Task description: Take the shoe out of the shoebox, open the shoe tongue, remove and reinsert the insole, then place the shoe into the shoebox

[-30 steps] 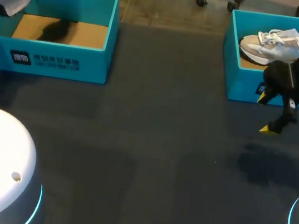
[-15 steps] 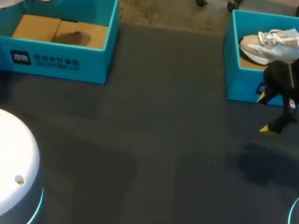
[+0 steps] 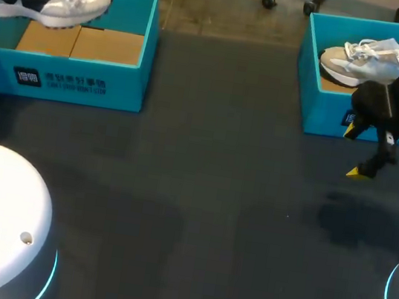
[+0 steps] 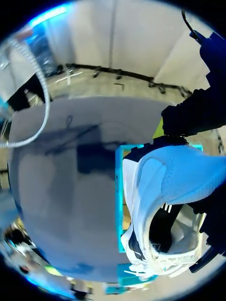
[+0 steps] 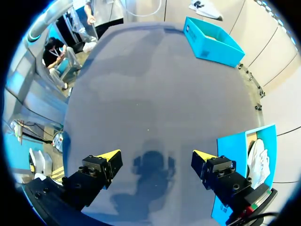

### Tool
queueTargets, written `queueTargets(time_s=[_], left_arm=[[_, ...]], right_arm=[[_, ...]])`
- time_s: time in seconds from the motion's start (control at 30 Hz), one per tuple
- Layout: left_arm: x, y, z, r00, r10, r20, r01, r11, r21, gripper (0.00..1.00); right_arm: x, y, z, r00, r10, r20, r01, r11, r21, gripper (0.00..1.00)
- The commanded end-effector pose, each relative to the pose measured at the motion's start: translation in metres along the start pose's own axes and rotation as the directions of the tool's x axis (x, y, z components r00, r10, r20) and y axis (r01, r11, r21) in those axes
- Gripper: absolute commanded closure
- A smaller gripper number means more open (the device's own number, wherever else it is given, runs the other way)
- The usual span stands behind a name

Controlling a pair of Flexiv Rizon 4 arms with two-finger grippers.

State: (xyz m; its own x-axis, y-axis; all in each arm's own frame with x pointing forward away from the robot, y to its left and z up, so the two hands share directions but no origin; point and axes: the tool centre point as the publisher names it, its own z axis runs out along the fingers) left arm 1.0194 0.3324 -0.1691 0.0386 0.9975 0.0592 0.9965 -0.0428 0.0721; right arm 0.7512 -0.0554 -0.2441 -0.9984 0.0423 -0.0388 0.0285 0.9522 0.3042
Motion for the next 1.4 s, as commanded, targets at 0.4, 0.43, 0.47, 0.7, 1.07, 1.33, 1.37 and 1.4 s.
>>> queueTargets(time_s=[0.4,0.43,0.47,0.7,1.07,1.33,1.37,1.4], left_arm=[[-0.015,-0.006,0.005,1.0,0.011,0.011,-0.011,1.0,-0.004,1.0],[-0.016,-0.005,0.006,1.0,0.001,0.012,-0.001,1.0,-0.01,1.0],[-0.017,-0.003,0.006,1.0,-0.005,0.012,0.005,1.0,-0.009,1.0],[-0.028,0.011,0.011,1.0,-0.015,-0.002,0.015,0.998,-0.056,1.0],[-0.037,0.04,0.037,0.999,-0.053,0.008,0.053,0.996,-0.065,1.0],[-0.041,0.06,0.059,0.999,-0.041,0.029,0.042,0.998,-0.052,1.0],[-0.042,0.062,0.063,0.999,-0.041,0.024,0.043,0.997,-0.059,1.0],[-0.042,0.064,0.066,0.999,-0.04,0.024,0.042,0.997,-0.059,1.0]], right_arm=[[0.001,0.0,0.001,1.0,0.0,0.002,0.0,1.0,0.001,0.0],[0.001,0.0,0.001,1.0,0.0,0.002,0.0,1.0,0.001,0.0],[0.001,0.0,0.001,1.0,0.0,0.002,0.0,1.0,0.001,0.0],[0.001,0.0,0.001,1.0,0.0,0.002,0.0,1.0,0.001,0.0],[0.001,0.0,0.001,1.0,0.0,0.002,0.0,1.0,0.001,0.0],[0.001,0.0,0.001,1.0,0.0,0.002,0.0,1.0,0.001,0.0],[0.001,0.0,0.001,1.0,0.0,0.002,0.0,1.0,0.001,0.0],[0.001,0.0,0.001,1.0,0.0,0.002,0.0,1.0,0.001,0.0]])
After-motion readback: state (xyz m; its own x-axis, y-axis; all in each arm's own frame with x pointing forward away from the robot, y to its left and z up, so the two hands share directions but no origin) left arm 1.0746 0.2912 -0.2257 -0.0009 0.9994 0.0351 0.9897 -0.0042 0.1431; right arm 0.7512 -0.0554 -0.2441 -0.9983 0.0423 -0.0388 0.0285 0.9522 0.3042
